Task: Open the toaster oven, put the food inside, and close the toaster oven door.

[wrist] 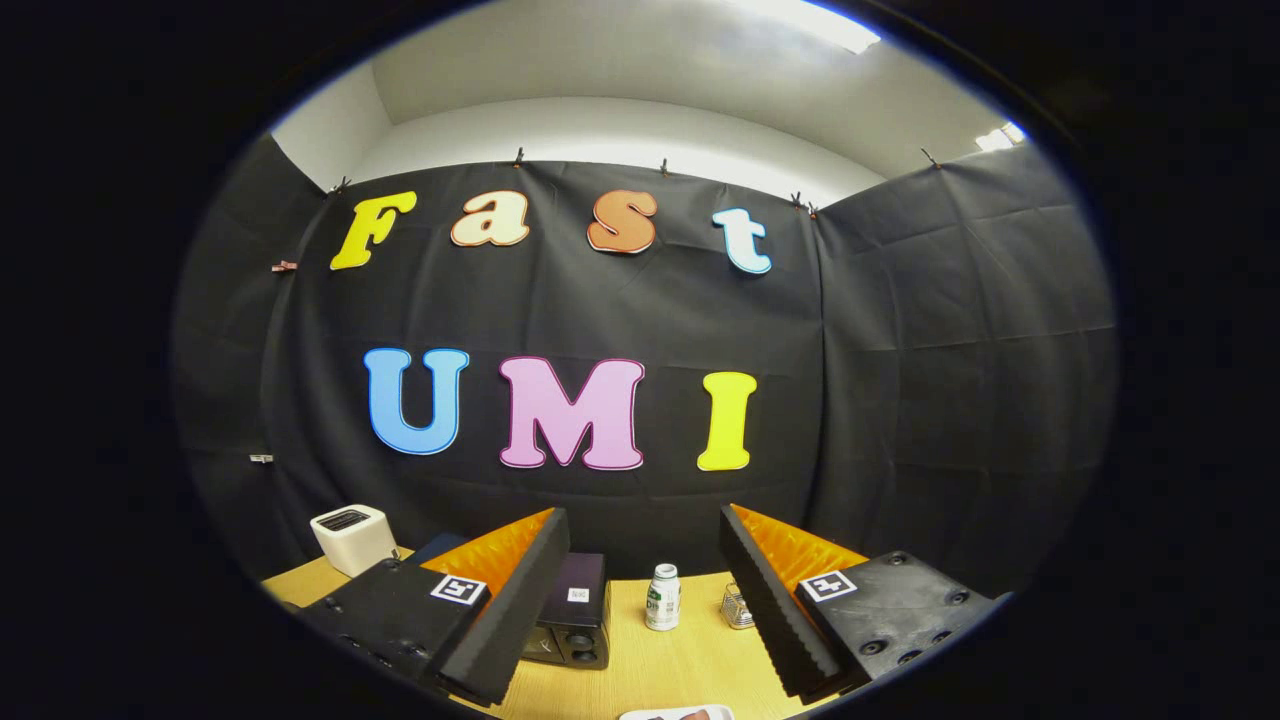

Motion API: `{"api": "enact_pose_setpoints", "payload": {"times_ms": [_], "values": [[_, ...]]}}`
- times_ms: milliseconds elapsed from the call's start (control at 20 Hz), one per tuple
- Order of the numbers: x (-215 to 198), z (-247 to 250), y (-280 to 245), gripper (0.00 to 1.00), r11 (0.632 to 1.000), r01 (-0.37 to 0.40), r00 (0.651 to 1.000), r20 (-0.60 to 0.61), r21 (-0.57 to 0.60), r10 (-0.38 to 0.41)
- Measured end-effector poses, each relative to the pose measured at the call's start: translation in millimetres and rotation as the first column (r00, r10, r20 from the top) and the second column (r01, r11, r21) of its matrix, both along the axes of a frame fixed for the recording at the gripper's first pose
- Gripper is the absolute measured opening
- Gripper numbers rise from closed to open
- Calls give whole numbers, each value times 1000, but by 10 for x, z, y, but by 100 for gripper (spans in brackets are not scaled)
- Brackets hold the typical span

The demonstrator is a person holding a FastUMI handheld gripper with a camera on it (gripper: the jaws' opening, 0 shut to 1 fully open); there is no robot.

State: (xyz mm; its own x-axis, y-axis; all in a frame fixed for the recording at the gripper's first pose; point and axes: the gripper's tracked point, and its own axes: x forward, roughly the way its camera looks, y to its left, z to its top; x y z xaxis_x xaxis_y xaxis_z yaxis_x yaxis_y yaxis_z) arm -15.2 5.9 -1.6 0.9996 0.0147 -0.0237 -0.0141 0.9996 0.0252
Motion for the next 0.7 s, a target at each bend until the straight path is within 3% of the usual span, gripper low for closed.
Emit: {"api": "enact_pose_setpoints", "payload": {"times_ms": [350, 700], "values": [[-13, -58, 53, 98, 1000, -5, 1000, -20, 18, 5], [59, -208, 579, 98, 998, -55, 998, -41, 36, 56]]}}
